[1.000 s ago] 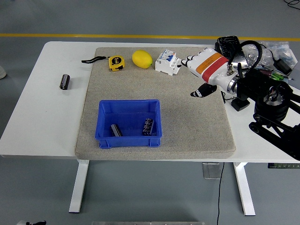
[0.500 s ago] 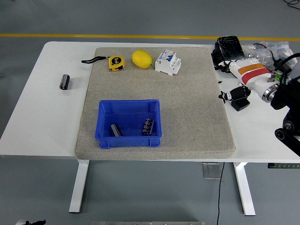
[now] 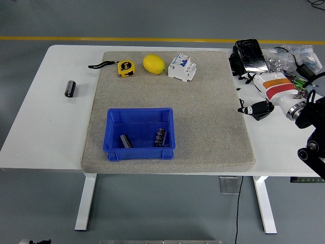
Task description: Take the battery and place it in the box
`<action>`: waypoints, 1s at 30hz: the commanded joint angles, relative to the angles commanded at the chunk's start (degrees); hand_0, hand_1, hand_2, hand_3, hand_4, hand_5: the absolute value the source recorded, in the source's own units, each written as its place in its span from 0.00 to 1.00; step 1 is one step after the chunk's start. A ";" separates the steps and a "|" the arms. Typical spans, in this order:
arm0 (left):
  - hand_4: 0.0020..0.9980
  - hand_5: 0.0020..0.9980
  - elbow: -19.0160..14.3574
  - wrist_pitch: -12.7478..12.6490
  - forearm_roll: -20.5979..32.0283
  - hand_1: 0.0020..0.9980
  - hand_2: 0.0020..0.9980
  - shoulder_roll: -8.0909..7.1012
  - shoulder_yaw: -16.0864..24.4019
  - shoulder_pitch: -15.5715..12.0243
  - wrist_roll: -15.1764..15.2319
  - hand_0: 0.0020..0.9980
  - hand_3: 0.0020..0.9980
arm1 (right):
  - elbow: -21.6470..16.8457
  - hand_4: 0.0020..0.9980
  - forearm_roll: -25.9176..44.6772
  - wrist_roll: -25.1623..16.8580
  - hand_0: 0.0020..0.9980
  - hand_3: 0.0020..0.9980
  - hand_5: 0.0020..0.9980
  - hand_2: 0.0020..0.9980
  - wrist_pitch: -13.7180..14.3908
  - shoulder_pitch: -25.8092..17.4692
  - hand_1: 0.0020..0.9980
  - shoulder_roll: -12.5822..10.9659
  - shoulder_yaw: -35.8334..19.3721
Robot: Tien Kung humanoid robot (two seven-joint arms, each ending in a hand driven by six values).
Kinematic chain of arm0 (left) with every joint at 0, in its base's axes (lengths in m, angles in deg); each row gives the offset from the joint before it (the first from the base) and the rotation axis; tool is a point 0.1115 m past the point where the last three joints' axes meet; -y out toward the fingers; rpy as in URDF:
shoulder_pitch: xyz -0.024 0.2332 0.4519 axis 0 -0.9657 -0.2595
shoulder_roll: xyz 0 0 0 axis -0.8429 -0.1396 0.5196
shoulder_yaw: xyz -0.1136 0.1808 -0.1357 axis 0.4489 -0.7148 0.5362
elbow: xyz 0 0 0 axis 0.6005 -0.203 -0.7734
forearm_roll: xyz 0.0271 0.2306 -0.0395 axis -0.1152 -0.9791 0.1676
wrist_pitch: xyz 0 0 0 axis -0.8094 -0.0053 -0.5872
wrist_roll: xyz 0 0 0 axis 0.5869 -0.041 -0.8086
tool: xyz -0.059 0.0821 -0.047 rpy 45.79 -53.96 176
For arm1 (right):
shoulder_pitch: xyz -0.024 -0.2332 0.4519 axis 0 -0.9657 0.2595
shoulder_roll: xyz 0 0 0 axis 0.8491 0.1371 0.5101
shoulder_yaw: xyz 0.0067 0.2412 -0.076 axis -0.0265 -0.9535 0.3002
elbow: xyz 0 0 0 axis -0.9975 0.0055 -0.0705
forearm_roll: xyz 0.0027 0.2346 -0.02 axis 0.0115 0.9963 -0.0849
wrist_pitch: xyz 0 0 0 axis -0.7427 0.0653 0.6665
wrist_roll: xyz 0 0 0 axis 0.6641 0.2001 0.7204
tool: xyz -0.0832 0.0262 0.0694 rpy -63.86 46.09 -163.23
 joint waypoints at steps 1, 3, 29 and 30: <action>0.61 0.48 0.00 0.00 0.01 0.69 0.73 0.00 -0.01 -0.02 0.01 0.70 0.59 | -0.06 1.00 0.03 -0.04 0.00 0.78 0.33 0.56 0.17 -0.05 0.04 0.04 -0.04; 0.61 0.48 0.02 0.01 -0.11 0.68 0.73 0.01 0.07 -0.04 -0.02 0.70 0.59 | -0.15 1.00 0.14 -0.07 0.00 0.77 0.33 0.53 0.40 -0.09 0.04 0.17 -0.05; 0.61 0.49 -0.07 0.17 -0.68 0.68 0.72 -0.08 0.25 -0.28 -0.10 0.70 0.60 | 0.80 1.00 5.44 -1.21 0.00 0.83 0.39 0.79 0.81 -3.00 0.05 1.19 -0.25; 0.61 0.49 -0.07 0.17 -0.80 0.68 0.72 -0.08 0.34 -0.28 -0.14 0.70 0.60 | 0.82 1.00 5.69 -1.27 0.00 0.83 0.39 0.79 0.88 -3.07 0.05 1.23 -0.33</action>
